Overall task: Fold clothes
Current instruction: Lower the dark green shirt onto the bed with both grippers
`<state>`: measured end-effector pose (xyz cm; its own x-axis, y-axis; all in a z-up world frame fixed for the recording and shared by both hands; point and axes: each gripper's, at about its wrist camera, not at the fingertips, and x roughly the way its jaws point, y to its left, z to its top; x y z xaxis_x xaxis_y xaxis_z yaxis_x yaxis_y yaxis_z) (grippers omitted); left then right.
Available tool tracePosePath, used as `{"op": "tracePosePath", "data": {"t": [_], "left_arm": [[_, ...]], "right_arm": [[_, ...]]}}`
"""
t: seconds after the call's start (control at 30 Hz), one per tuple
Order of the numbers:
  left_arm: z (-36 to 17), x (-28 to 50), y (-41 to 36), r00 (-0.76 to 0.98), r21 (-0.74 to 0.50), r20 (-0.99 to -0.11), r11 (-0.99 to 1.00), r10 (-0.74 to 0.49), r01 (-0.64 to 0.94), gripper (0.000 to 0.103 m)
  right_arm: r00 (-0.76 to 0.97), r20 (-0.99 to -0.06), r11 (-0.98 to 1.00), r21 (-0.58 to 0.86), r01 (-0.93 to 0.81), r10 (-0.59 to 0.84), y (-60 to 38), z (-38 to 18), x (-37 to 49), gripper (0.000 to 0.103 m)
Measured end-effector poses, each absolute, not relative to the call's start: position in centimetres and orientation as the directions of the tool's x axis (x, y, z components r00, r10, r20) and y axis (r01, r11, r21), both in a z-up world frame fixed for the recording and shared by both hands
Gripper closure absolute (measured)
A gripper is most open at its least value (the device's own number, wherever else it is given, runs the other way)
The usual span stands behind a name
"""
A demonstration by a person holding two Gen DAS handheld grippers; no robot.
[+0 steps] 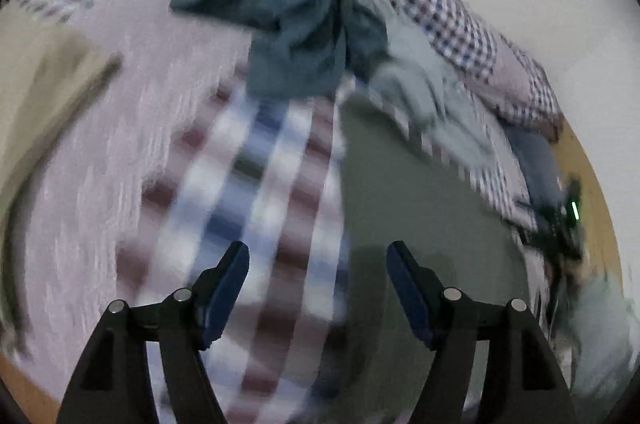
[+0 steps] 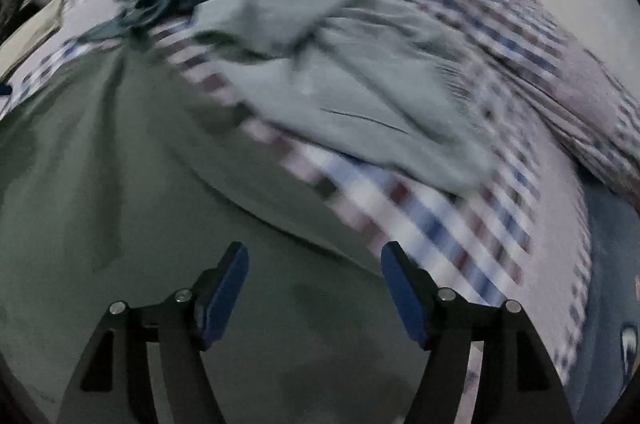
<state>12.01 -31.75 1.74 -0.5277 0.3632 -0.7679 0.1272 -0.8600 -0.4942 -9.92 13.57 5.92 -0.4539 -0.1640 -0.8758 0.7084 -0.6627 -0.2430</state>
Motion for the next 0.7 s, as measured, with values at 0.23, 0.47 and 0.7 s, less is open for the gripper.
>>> {"op": "tracePosePath", "data": {"t": [0.23,0.47,0.7], "left_arm": [[0.2,15.7,-29.0,-0.462,-0.527,-0.767,-0.848,0.444,0.059,0.045],[-0.4,16.0,-28.5,-0.452,-0.518,-0.777,-0.853,0.438,0.063,0.058],[-0.9,16.4,-29.7,-0.466,-0.567,-0.755,-0.816,0.461,0.113,0.071]], "right_arm": [[-0.425,-0.896,-0.570,-0.283,0.771,-0.131,7.5,3.0,-10.9,0.030],[-0.708,-0.706,-0.844,-0.385,0.374,0.008,9.0,8.4,-16.0,0.030],[-0.674,-0.725,-0.915,-0.162,0.369,-0.144,11.4,11.1,-9.9,0.029]]}}
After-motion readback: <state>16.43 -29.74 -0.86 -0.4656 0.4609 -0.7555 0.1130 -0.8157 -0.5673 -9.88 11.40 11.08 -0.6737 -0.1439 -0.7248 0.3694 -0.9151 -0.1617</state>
